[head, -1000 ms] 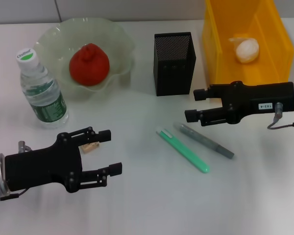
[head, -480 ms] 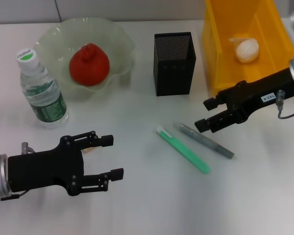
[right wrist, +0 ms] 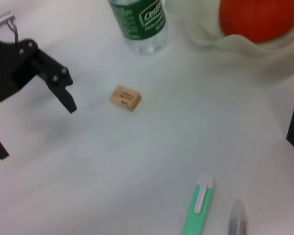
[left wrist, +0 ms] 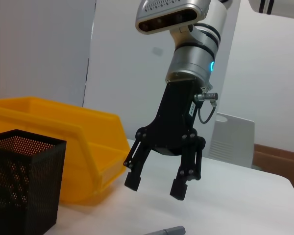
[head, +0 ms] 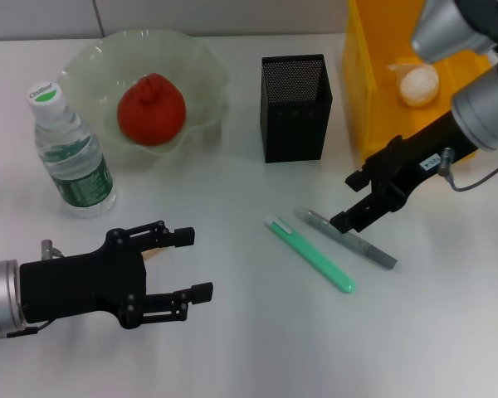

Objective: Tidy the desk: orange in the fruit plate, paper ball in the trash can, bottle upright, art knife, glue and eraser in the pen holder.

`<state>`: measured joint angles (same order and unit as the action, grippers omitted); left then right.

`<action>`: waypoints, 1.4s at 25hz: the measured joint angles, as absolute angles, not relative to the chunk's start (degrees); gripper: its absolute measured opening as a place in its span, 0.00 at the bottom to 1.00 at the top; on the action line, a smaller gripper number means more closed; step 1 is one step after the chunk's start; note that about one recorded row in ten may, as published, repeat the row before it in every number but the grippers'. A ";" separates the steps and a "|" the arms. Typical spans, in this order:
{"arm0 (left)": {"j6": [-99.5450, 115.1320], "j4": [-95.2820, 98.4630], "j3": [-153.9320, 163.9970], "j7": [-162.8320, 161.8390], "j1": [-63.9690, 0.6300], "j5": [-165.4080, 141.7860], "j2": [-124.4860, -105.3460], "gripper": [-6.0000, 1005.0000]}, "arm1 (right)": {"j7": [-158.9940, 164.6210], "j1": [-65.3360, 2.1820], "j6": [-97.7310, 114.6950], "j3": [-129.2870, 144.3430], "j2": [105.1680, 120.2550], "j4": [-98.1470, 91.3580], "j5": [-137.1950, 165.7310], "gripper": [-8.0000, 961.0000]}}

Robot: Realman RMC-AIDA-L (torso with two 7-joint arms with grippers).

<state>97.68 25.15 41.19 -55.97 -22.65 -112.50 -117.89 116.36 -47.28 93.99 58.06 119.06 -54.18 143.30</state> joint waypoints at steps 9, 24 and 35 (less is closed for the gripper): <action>97.43 24.94 41.13 -55.81 -22.83 -112.47 -118.02 0.79 | 116.62 -48.23 90.88 65.81 119.33 -54.28 143.04 0.87; 96.94 24.69 41.22 -55.87 -23.27 -112.41 -118.04 0.78 | 115.62 -47.77 90.43 69.70 119.46 -54.88 139.01 0.87; 96.76 24.70 41.22 -55.81 -22.80 -112.46 -118.04 0.78 | 115.12 -48.41 86.53 76.82 119.54 -54.42 136.06 0.87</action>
